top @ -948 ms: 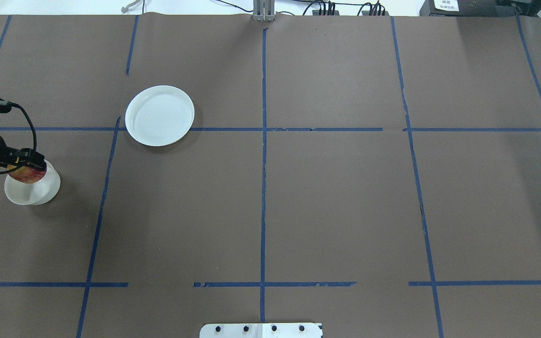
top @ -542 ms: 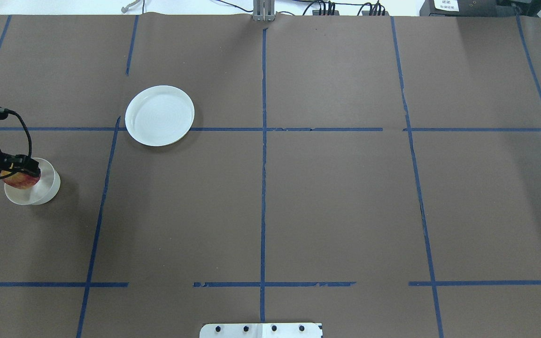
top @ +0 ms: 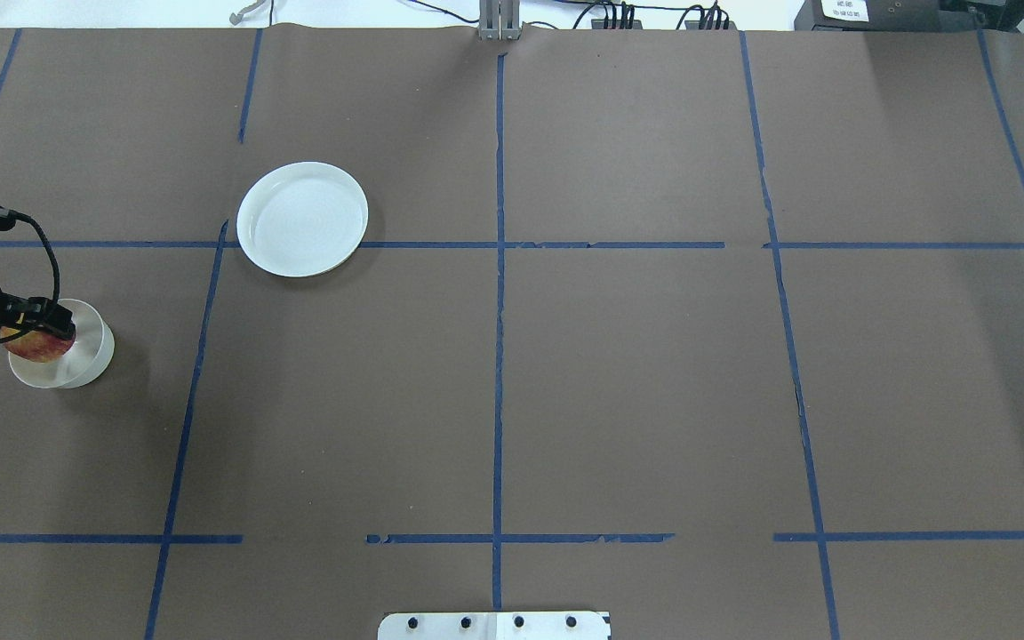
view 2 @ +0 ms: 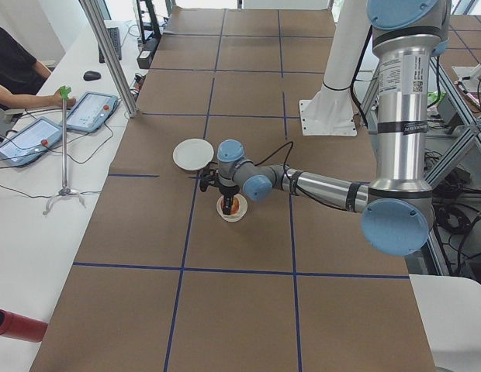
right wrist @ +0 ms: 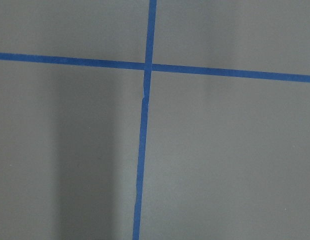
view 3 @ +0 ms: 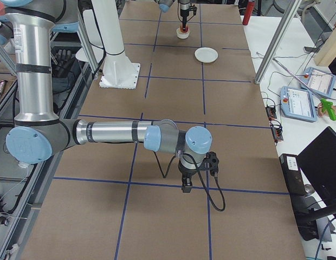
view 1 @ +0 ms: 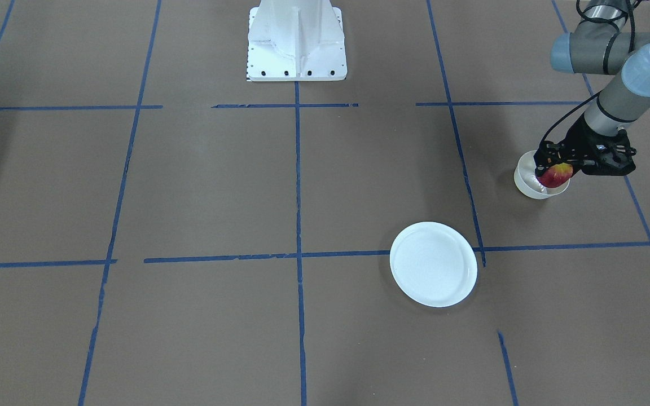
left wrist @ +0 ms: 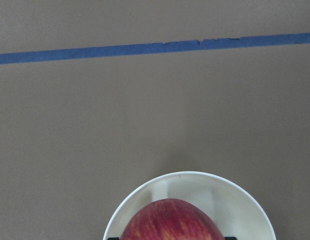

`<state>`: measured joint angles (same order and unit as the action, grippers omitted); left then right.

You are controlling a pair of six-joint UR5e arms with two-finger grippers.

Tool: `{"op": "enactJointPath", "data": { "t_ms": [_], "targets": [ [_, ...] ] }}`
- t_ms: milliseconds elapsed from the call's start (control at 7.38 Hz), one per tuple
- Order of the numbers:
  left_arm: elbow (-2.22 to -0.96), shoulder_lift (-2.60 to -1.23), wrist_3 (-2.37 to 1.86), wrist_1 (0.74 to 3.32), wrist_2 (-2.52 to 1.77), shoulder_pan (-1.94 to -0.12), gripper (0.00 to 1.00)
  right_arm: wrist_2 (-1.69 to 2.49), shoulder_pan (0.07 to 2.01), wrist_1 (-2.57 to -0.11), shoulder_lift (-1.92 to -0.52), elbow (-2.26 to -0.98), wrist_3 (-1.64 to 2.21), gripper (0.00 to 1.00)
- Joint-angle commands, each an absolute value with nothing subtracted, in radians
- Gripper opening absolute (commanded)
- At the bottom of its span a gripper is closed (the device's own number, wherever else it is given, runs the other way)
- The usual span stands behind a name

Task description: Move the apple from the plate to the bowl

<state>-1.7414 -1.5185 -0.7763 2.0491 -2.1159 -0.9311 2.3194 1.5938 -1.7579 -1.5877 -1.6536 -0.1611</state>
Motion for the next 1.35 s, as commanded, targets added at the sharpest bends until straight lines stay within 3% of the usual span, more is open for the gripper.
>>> {"op": "enactJointPath", "data": {
  "t_ms": [0, 135, 271, 948, 1219],
  "targets": [
    [-1.740, -1.520, -0.776, 2.045, -2.153, -0.927, 0.00, 2.319, 1.594, -1.758, -1.588, -1.654, -0.161, 1.00],
    [-1.738, -1.520, -0.776, 2.045, -2.189, -0.927, 0.25, 2.319, 1.594, -1.758, -1.588, -1.654, -0.161, 1.00],
    [-1.733, -1.522, -0.776, 2.046, -2.198, -0.925, 0.99, 2.319, 1.594, -1.758, -1.588, -1.654, -0.161, 1.00],
    [-1.812, -1.525, -0.699, 2.033, -2.200, -0.948, 1.00, 2.319, 1.594, -1.758, -1.588, -1.654, -0.161, 1.00],
    [-1.807, -1.548, -0.431, 1.938, -2.198, -1.105, 1.00, 2.319, 1.594, -1.758, -1.588, -1.654, -0.161, 1.00]
  ]
}}
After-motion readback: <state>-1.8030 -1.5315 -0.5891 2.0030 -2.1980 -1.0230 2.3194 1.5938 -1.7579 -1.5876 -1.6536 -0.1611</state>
